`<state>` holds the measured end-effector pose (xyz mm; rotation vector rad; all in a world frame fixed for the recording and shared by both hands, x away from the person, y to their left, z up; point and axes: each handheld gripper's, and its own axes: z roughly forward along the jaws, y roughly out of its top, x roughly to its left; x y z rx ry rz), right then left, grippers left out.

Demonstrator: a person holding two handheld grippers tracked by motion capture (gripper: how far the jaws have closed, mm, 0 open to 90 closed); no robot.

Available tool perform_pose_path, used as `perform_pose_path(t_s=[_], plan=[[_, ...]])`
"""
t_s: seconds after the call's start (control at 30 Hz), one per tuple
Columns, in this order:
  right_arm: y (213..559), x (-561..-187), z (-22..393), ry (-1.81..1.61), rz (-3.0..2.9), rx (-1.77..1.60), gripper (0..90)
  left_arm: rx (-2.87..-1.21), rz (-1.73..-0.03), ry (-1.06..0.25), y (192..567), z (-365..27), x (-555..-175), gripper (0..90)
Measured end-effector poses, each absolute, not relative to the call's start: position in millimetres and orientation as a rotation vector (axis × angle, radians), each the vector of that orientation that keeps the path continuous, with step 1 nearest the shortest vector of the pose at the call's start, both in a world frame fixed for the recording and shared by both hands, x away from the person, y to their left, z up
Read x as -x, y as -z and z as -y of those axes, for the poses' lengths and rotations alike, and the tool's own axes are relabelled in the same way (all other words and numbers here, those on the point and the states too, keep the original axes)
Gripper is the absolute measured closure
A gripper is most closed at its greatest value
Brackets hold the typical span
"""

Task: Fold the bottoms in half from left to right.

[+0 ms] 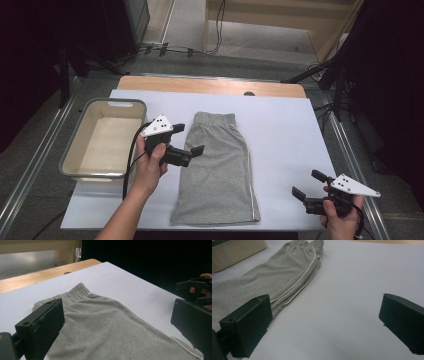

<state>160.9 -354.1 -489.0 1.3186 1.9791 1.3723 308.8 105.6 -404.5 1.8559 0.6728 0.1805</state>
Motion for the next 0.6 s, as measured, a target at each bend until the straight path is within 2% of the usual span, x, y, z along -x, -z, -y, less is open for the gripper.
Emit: perform_pose_path(t_s=[0.6], plan=[[491.2,-162.7,355.9,-1.360,-1.990,-1.325,0.0,-1.874,-0.729,-0.196,422.3,-94.9,-365.5,0.0]])
